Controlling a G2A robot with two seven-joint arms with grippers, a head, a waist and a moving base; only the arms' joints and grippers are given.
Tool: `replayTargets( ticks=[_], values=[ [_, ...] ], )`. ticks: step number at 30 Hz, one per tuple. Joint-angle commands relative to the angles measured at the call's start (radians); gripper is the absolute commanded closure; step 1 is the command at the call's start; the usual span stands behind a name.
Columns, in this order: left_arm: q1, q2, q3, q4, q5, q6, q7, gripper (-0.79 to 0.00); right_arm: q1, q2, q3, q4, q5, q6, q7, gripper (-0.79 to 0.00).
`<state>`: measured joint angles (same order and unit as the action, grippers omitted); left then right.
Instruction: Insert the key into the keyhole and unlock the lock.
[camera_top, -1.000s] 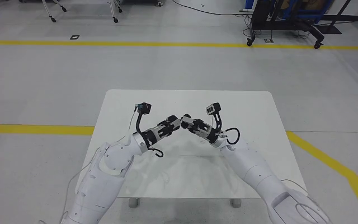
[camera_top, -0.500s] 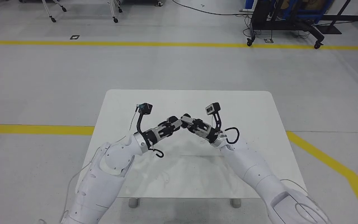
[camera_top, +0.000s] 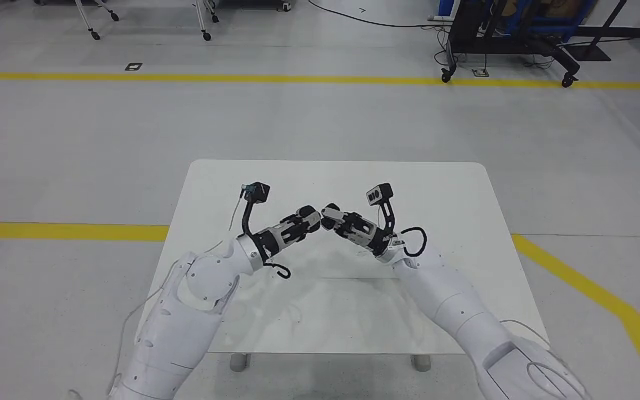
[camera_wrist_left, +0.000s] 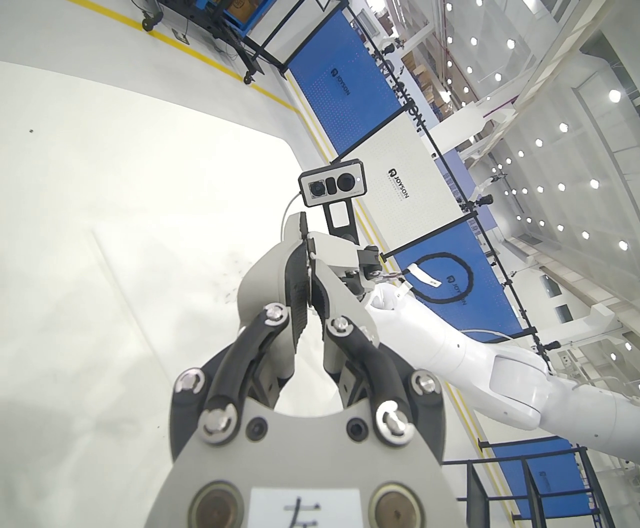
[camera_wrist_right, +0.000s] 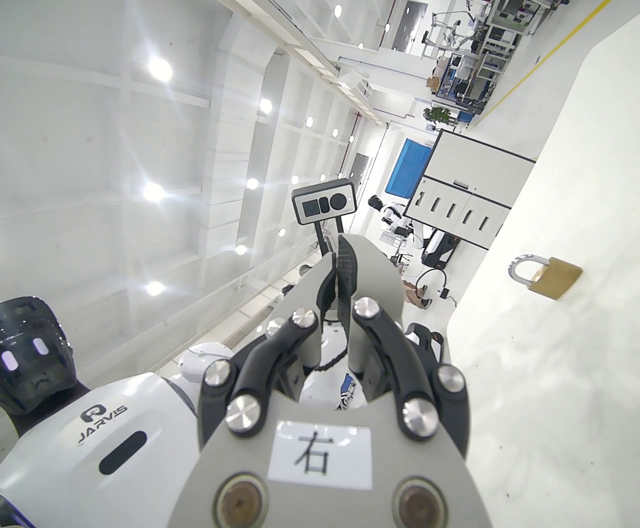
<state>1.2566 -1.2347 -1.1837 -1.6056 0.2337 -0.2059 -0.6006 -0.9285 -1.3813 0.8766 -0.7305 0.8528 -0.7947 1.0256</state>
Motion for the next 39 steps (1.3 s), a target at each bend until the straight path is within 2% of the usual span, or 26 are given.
replayTargets(
  ticks=[1,16,17,18,19,25,30,33,36,39],
  values=[
    [0.002,0.001,-0.006,0.000,0.000,0.001,0.009,0.000,-0.001,0.000,0.003,0.000,0.000,0.000,0.000,0.000],
    [0.007,0.004,0.001,-0.004,-0.018,0.001,0.011,0.000,-0.013,0.008,0.024,-0.014,-0.007,0.000,0.000,0.000],
    [0.007,0.004,0.002,-0.005,-0.020,0.002,0.010,-0.022,-0.012,0.008,0.024,-0.014,-0.009,-0.001,-0.001,0.000],
    [0.007,0.004,0.003,-0.006,-0.025,0.000,0.008,-0.089,-0.012,0.008,0.024,-0.013,-0.012,-0.002,-0.002,0.000],
    [0.007,0.004,0.003,-0.005,-0.030,-0.001,0.006,-0.120,-0.012,0.007,0.023,-0.013,-0.014,-0.003,-0.003,0.000],
    [0.005,0.006,0.003,-0.005,-0.049,-0.006,-0.010,-0.206,-0.009,0.003,0.017,-0.005,-0.017,-0.006,-0.007,0.000],
    [0.003,0.008,0.008,-0.006,-0.050,-0.005,-0.020,-0.197,-0.006,0.001,0.016,-0.001,-0.016,-0.008,-0.008,0.000],
    [0.002,0.008,0.010,-0.005,-0.051,-0.004,-0.022,-0.163,-0.005,0.000,0.016,0.000,-0.015,-0.008,-0.008,0.000],
    [0.000,0.009,0.011,-0.005,-0.051,-0.004,-0.024,-0.114,-0.004,0.000,0.016,0.002,-0.014,-0.007,-0.007,0.000],
    [0.000,0.010,0.013,-0.003,-0.050,0.000,-0.023,-0.025,-0.004,-0.001,0.015,0.002,-0.016,-0.007,-0.007,0.000]
  ],
)
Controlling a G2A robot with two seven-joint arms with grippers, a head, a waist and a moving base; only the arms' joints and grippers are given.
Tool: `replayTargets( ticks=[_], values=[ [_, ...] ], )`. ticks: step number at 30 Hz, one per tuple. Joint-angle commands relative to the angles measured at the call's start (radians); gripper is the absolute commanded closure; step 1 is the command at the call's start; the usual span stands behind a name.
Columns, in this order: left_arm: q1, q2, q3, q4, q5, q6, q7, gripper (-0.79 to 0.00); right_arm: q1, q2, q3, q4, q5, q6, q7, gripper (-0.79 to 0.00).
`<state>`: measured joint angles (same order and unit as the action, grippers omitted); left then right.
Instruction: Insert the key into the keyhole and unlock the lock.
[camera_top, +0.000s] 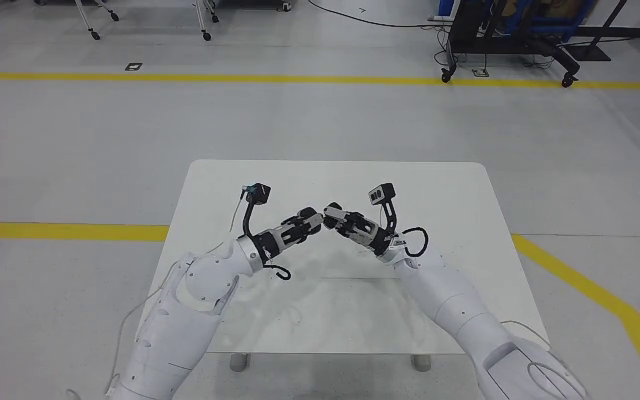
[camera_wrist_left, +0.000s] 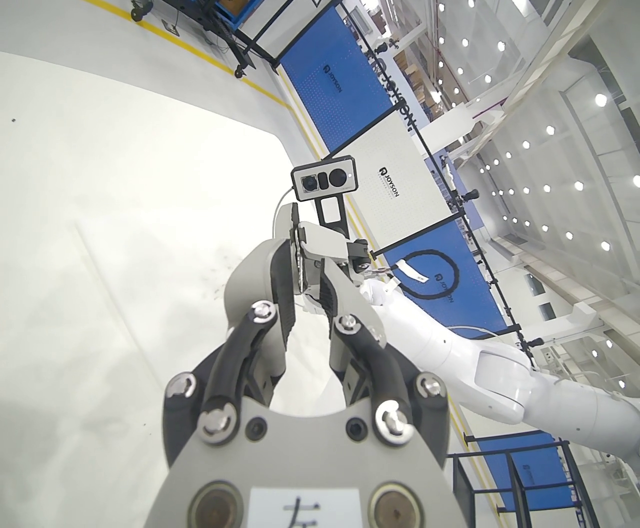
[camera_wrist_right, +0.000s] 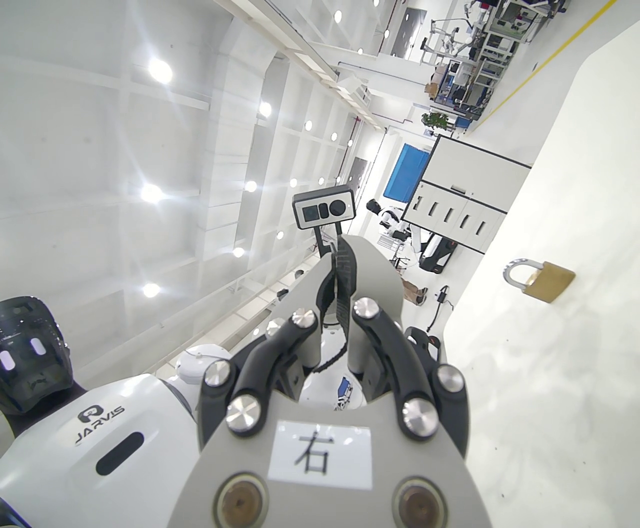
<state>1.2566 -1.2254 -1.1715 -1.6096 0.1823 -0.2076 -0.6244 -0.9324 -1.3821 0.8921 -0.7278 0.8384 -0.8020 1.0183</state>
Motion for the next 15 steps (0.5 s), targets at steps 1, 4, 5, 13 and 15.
replayTargets(
  ticks=[1,4,5,13,15],
  values=[
    [0.000,0.000,0.002,0.002,0.002,0.005,0.000,-0.022,0.000,0.000,0.000,0.000,-0.001,0.001,0.001,0.000],
    [-0.003,0.001,0.004,0.004,0.003,0.016,0.000,0.000,-0.001,0.000,0.000,-0.001,-0.002,0.001,0.001,0.000],
    [-0.004,0.001,0.005,0.005,0.002,0.018,0.001,0.000,-0.001,0.000,0.001,-0.001,-0.002,0.001,0.001,0.000],
    [-0.005,0.002,0.009,0.005,0.005,0.028,0.011,0.000,-0.007,0.001,0.005,-0.014,0.007,0.009,0.009,-0.785],
    [-0.004,0.002,0.006,0.005,0.000,0.026,0.016,0.000,-0.008,0.002,0.006,-0.013,0.010,0.012,0.012,-0.785]
  ],
)
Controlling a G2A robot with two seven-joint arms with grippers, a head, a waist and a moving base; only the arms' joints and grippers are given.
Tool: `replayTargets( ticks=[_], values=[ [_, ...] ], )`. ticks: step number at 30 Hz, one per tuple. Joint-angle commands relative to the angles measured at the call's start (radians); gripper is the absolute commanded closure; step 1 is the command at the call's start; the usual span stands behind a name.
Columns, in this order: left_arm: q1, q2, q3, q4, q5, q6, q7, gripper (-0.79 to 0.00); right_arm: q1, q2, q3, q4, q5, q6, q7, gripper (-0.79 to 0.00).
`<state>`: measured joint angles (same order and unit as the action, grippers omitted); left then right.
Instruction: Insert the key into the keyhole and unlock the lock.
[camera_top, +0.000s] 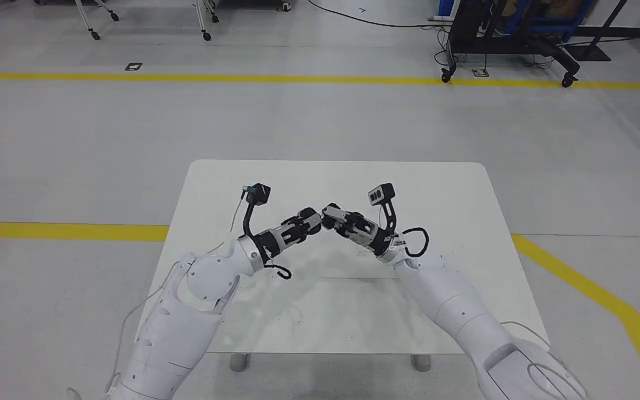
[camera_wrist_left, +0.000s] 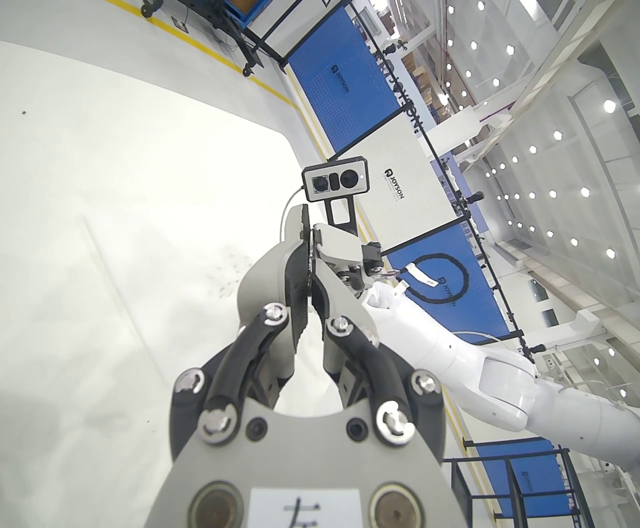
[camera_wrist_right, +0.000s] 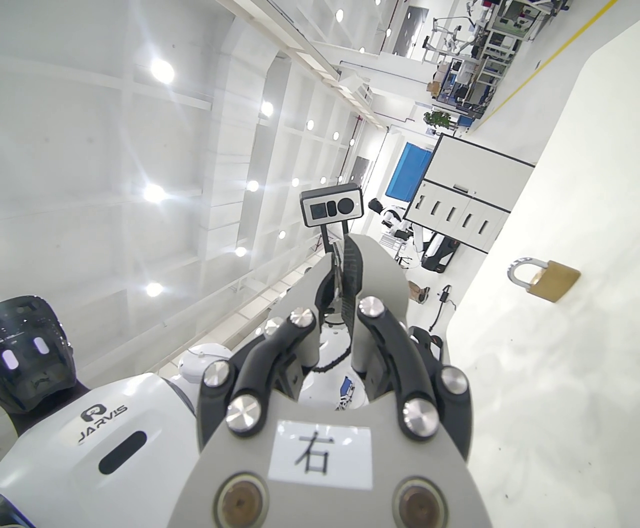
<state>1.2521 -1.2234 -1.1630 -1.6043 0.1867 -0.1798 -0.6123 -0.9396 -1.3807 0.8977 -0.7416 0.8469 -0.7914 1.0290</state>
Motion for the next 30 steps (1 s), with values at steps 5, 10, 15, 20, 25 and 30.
replayTargets(
  ticks=[5,10,15,20,25,30],
  values=[
    [0.009,-0.001,-0.025,-0.001,-0.048,0.011,0.054,0.000,0.000,0.000,0.000,0.001,0.001,0.001,0.001,-0.785],
    [0.009,-0.001,-0.025,-0.001,-0.048,0.011,0.054,0.000,0.000,0.000,0.000,0.001,0.001,0.001,0.001,-0.785],
    [0.015,-0.001,-0.023,-0.001,-0.042,0.022,0.062,0.000,0.003,0.006,0.001,-0.013,-0.057,0.003,-0.003,-0.785],
    [0.030,0.002,-0.009,-0.023,-0.090,0.020,-0.022,0.000,0.026,0.070,0.058,-0.049,-0.320,0.012,0.012,-0.785],
    [-0.004,0.007,0.002,0.013,-0.190,0.021,-0.220,0.000,-0.035,0.165,0.149,-0.202,-0.449,0.088,0.087,-0.785],
    [-0.042,0.013,0.038,0.039,-0.169,0.030,-0.364,0.000,-0.113,0.227,0.204,-0.356,-0.397,0.183,0.183,-0.785]
  ],
)
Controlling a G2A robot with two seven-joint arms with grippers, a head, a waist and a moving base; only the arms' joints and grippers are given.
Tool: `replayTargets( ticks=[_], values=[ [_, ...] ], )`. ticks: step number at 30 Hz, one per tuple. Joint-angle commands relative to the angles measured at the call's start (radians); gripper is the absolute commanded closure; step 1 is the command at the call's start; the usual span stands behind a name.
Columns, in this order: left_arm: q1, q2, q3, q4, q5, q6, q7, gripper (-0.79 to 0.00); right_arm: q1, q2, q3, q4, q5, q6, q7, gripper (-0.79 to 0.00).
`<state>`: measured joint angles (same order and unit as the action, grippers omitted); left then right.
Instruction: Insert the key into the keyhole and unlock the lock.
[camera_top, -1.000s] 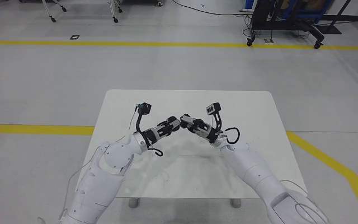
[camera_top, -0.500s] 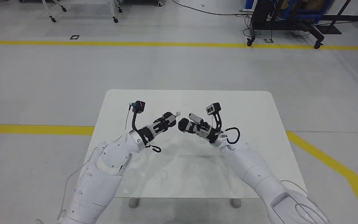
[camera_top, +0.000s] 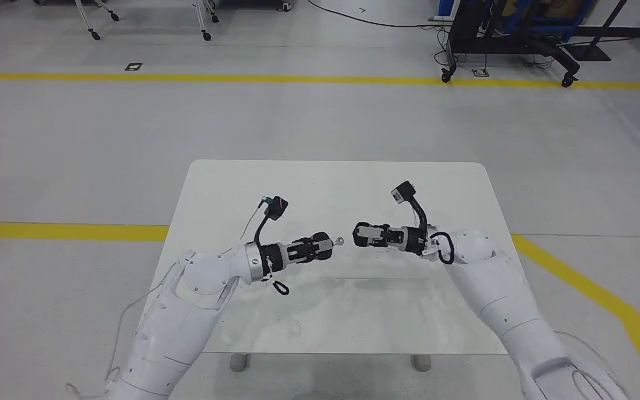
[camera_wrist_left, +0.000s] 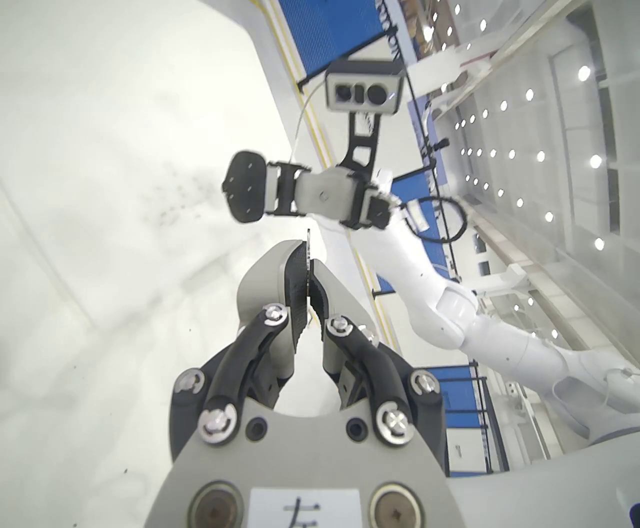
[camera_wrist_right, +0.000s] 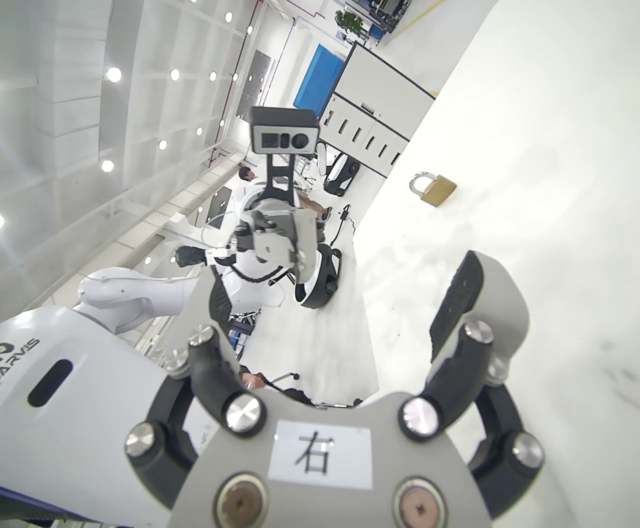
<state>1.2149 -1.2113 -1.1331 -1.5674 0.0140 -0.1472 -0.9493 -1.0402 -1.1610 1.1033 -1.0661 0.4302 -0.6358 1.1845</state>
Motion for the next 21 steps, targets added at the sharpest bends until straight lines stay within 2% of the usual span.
replayTargets(
  ticks=[1,6,11,14,17,21],
  values=[
    [-0.010,0.002,0.014,0.005,0.007,-0.005,-0.043,0.000,-0.022,0.015,-0.005,-0.062,0.058,0.062,0.062,-0.782],
    [-0.029,0.004,0.027,0.025,-0.013,-0.008,-0.095,0.000,-0.034,0.043,-0.032,-0.102,0.058,0.104,0.104,-0.597],
    [-0.035,0.008,0.036,0.030,-0.011,-0.011,-0.107,0.000,-0.012,0.052,-0.087,-0.083,0.054,0.097,0.097,-0.523],
    [-0.037,0.010,0.041,0.032,-0.004,-0.015,-0.109,0.000,0.002,0.057,-0.118,-0.076,0.064,0.101,0.101,-0.437],
    [-0.039,0.011,0.045,0.034,-0.004,-0.014,-0.107,0.000,0.014,0.061,-0.146,-0.072,0.097,0.119,0.119,-0.385],
    [-0.042,0.014,0.051,0.035,-0.006,-0.014,-0.108,0.000,0.031,0.066,-0.180,-0.056,0.111,0.127,0.127,-0.345]
  ],
)
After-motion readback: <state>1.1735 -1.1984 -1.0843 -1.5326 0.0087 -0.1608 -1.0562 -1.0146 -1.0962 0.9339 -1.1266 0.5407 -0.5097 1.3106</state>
